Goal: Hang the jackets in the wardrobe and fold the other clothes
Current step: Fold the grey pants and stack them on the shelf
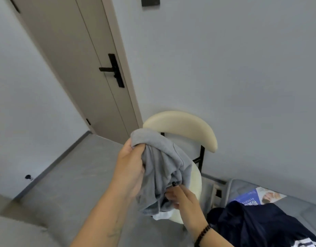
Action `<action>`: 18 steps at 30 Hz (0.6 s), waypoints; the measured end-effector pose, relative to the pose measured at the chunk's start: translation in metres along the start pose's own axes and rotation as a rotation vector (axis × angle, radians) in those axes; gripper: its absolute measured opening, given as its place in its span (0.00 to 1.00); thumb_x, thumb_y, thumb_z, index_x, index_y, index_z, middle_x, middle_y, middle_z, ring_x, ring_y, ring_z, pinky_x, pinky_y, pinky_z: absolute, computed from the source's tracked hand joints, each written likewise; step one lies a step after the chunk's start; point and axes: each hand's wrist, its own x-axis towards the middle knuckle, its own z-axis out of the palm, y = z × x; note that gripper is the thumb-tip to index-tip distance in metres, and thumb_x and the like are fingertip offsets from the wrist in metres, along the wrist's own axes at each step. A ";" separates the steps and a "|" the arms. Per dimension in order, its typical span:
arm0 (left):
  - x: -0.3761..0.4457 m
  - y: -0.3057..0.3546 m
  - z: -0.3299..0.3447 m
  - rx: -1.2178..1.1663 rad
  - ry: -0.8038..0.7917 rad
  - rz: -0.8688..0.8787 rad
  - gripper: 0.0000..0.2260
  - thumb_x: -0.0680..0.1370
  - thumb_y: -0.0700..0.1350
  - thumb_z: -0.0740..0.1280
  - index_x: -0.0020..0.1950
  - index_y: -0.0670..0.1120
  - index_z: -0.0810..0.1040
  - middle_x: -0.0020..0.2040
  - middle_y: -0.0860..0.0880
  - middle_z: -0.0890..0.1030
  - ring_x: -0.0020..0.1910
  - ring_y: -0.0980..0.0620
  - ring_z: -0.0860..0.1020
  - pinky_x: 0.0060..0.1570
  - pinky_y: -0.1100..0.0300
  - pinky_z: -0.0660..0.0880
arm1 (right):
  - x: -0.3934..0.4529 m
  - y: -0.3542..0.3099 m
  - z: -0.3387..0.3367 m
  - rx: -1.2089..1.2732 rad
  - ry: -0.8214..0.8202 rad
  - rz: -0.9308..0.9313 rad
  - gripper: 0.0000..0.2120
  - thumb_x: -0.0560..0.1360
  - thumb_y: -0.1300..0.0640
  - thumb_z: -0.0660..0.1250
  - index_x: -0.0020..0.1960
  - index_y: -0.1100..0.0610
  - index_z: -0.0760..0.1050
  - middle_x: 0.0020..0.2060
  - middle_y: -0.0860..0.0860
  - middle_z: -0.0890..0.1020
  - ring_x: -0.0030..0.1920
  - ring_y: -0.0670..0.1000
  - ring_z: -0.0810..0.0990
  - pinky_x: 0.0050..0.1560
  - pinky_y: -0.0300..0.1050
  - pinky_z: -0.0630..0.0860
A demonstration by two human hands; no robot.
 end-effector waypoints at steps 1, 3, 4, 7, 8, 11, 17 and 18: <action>-0.004 0.010 -0.011 -0.017 0.023 0.020 0.11 0.82 0.40 0.59 0.59 0.43 0.79 0.52 0.44 0.85 0.51 0.50 0.84 0.41 0.62 0.80 | -0.001 0.002 0.016 -0.012 -0.066 0.012 0.12 0.80 0.52 0.60 0.51 0.58 0.78 0.45 0.50 0.82 0.45 0.47 0.80 0.47 0.40 0.74; -0.013 0.029 -0.036 -0.046 0.075 0.059 0.11 0.83 0.40 0.59 0.60 0.43 0.79 0.52 0.45 0.85 0.51 0.50 0.84 0.42 0.62 0.80 | -0.004 0.001 0.047 0.041 -0.193 0.016 0.10 0.79 0.50 0.62 0.53 0.56 0.75 0.44 0.48 0.78 0.42 0.43 0.78 0.42 0.35 0.72; -0.019 0.039 -0.050 -0.050 0.097 0.082 0.11 0.83 0.41 0.59 0.60 0.43 0.79 0.52 0.45 0.85 0.51 0.49 0.84 0.42 0.62 0.80 | -0.005 -0.002 0.062 0.089 -0.243 0.016 0.09 0.79 0.50 0.63 0.53 0.56 0.75 0.41 0.47 0.78 0.38 0.41 0.78 0.38 0.32 0.72; -0.039 0.064 -0.097 -0.034 0.165 0.143 0.11 0.83 0.41 0.59 0.59 0.43 0.80 0.53 0.45 0.85 0.52 0.49 0.83 0.42 0.62 0.80 | -0.015 -0.013 0.100 0.230 -0.405 0.079 0.11 0.78 0.56 0.65 0.54 0.62 0.81 0.45 0.53 0.85 0.45 0.49 0.84 0.43 0.38 0.78; -0.048 0.071 -0.115 -0.026 0.198 0.163 0.11 0.82 0.41 0.59 0.57 0.45 0.81 0.52 0.45 0.85 0.51 0.49 0.84 0.40 0.62 0.79 | -0.020 -0.017 0.113 0.260 -0.459 0.092 0.13 0.76 0.58 0.66 0.55 0.66 0.80 0.49 0.58 0.84 0.50 0.54 0.83 0.48 0.44 0.79; -0.079 0.090 -0.170 0.033 0.272 0.187 0.15 0.82 0.41 0.60 0.46 0.51 0.86 0.48 0.46 0.86 0.47 0.52 0.84 0.37 0.62 0.79 | -0.041 -0.028 0.150 0.269 -0.558 0.017 0.12 0.69 0.61 0.69 0.49 0.68 0.81 0.49 0.64 0.83 0.49 0.59 0.83 0.47 0.48 0.80; -0.166 0.121 -0.279 0.223 0.433 0.060 0.13 0.80 0.44 0.63 0.41 0.51 0.86 0.44 0.48 0.86 0.42 0.52 0.85 0.39 0.57 0.79 | -0.100 -0.057 0.227 0.073 -0.568 -0.284 0.03 0.76 0.65 0.65 0.45 0.60 0.77 0.39 0.57 0.84 0.39 0.51 0.82 0.39 0.42 0.79; -0.182 0.124 -0.297 0.300 0.456 0.007 0.12 0.80 0.44 0.64 0.42 0.49 0.85 0.44 0.47 0.86 0.42 0.51 0.84 0.41 0.56 0.78 | -0.111 -0.062 0.240 0.054 -0.584 -0.327 0.04 0.76 0.65 0.65 0.45 0.59 0.77 0.39 0.56 0.84 0.38 0.50 0.82 0.38 0.41 0.79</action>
